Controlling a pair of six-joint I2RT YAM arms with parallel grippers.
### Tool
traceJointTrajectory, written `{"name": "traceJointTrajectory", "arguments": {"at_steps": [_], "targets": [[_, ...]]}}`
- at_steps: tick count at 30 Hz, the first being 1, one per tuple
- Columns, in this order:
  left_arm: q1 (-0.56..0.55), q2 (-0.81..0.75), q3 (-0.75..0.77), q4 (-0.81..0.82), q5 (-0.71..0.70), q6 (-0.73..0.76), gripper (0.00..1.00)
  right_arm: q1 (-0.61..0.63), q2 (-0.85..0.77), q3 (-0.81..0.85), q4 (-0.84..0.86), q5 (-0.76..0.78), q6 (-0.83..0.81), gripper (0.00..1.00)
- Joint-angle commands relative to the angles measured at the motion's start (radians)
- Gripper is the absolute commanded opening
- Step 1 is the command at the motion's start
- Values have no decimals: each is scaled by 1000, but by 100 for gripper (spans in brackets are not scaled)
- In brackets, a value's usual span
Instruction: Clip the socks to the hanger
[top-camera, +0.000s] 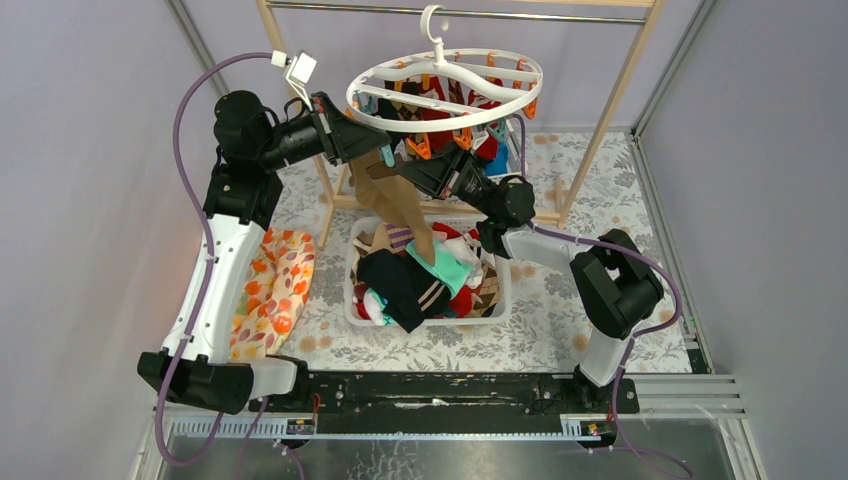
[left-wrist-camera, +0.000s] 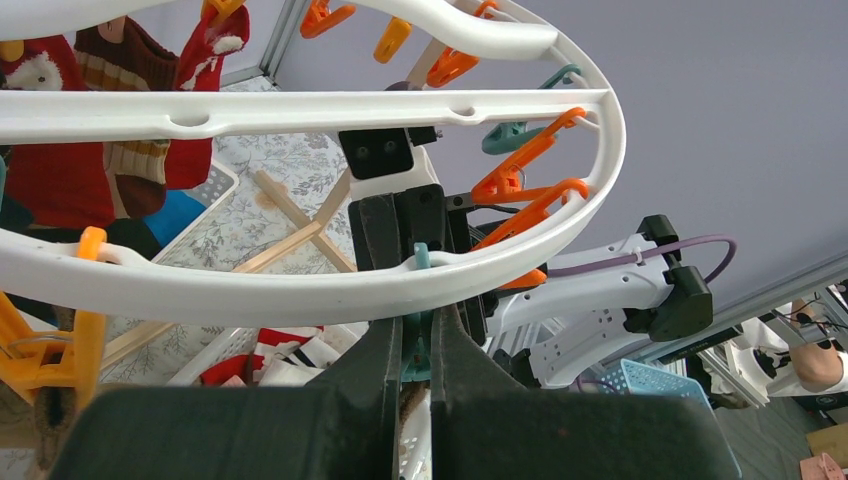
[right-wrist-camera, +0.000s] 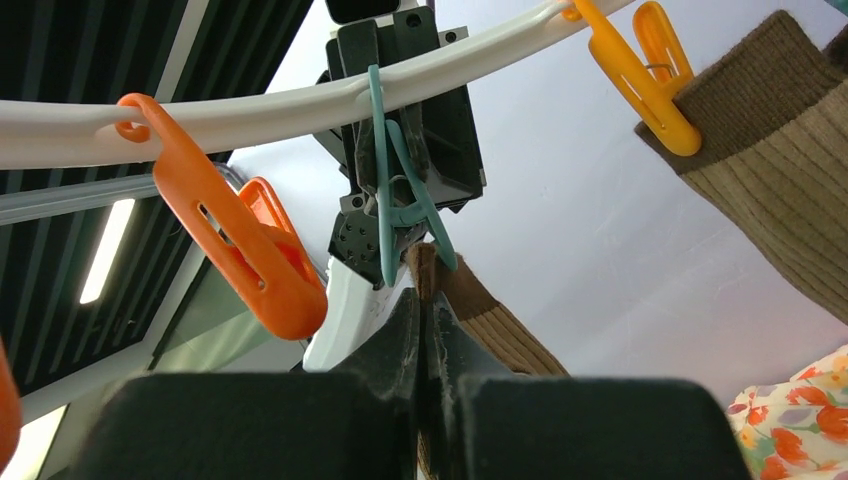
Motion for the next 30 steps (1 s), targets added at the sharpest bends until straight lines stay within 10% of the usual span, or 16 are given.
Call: {"name": "traceJointTrajectory", "arguments": {"at_steps": [1,25,30], "targets": [[6,1,1,43,41,6,0,-12,-40,52,135,35,-22,0],[6,5,4,26,40,58,0,-8,-45,72,135,64,-52,0],[6,2,3,28,36,67,28,2,-38,82,134,57,-55,0]]}}
